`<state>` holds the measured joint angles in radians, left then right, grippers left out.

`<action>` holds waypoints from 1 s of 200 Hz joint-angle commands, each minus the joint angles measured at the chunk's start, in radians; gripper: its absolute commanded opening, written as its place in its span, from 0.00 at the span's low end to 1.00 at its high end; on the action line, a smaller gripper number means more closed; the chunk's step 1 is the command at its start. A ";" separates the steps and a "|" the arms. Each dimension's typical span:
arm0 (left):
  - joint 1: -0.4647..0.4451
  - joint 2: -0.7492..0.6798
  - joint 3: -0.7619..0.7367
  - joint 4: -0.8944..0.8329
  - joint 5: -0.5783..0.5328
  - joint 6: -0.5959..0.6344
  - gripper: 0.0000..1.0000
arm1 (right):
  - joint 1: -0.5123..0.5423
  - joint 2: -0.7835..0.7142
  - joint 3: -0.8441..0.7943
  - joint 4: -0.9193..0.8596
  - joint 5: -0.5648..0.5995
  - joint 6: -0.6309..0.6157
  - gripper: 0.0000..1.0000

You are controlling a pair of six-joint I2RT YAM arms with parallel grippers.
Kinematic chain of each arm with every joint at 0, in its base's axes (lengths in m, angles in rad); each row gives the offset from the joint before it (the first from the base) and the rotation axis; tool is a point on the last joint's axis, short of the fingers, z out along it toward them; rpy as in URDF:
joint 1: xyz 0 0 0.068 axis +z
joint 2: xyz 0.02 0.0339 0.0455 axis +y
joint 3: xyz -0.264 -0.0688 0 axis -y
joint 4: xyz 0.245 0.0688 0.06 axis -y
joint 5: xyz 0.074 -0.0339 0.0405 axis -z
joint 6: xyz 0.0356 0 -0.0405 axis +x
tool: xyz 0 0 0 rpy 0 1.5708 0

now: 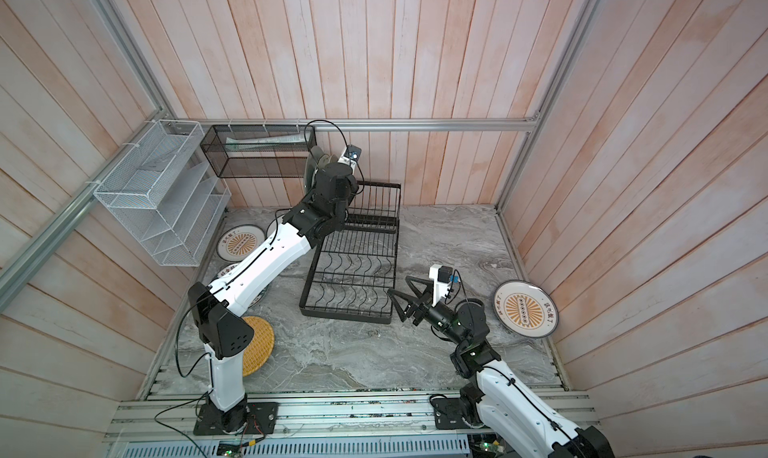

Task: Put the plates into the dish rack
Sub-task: 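Lower the dark plate into the slots beside the green plates with the left gripper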

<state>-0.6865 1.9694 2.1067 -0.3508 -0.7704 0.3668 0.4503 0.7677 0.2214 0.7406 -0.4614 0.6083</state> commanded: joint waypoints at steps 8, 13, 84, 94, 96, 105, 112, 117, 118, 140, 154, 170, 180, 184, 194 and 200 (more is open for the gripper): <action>-0.021 0.013 0.053 0.087 -0.030 -0.018 0.00 | 0.005 -0.002 0.007 0.028 -0.001 -0.007 0.98; -0.025 0.018 0.058 0.081 -0.037 -0.020 0.00 | 0.006 -0.002 0.008 0.027 0.001 -0.007 0.98; -0.036 0.111 0.150 -0.001 -0.110 -0.074 0.00 | 0.007 -0.013 0.010 0.015 0.002 -0.012 0.98; -0.035 0.109 0.143 -0.003 -0.103 -0.079 0.00 | 0.007 -0.016 0.012 0.011 0.003 -0.013 0.98; -0.035 0.109 0.142 -0.004 -0.102 -0.080 0.00 | 0.007 -0.016 0.011 0.011 0.004 -0.013 0.98; -0.035 0.110 0.142 -0.011 -0.101 -0.086 0.00 | 0.007 -0.018 0.012 0.009 0.005 -0.015 0.98; -0.035 0.109 0.143 -0.020 -0.098 -0.095 0.00 | 0.007 -0.018 0.012 0.009 0.004 -0.015 0.98; -0.035 0.108 0.143 -0.030 -0.095 -0.105 0.00 | 0.007 -0.018 0.013 0.008 0.004 -0.015 0.98; -0.035 0.107 0.143 -0.033 -0.094 -0.107 0.00 | 0.007 -0.019 0.014 0.007 0.004 -0.015 0.98; -0.025 0.092 0.153 -0.119 -0.041 -0.211 0.00 | 0.007 -0.020 0.015 0.003 0.005 -0.016 0.98; -0.014 0.078 0.150 -0.166 0.010 -0.282 0.00 | 0.007 -0.020 0.016 0.002 0.007 -0.016 0.98; 0.004 0.063 0.149 -0.221 0.075 -0.362 0.00 | 0.007 -0.018 0.015 0.001 0.005 -0.016 0.98; 0.014 0.055 0.143 -0.243 0.103 -0.396 0.00 | 0.006 -0.016 0.017 0.001 0.007 -0.016 0.98; 0.017 0.051 0.139 -0.248 0.113 -0.406 0.00 | 0.007 -0.016 0.017 0.000 0.006 -0.016 0.98; 0.024 0.041 0.125 -0.248 0.127 -0.421 0.01 | 0.007 -0.016 0.017 -0.001 0.006 -0.016 0.98; 0.026 0.037 0.119 -0.246 0.127 -0.423 0.03 | 0.007 -0.017 0.016 -0.001 0.005 -0.016 0.98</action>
<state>-0.6674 2.0590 2.2185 -0.5739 -0.7490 0.0689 0.4511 0.7605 0.2214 0.7395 -0.4614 0.6044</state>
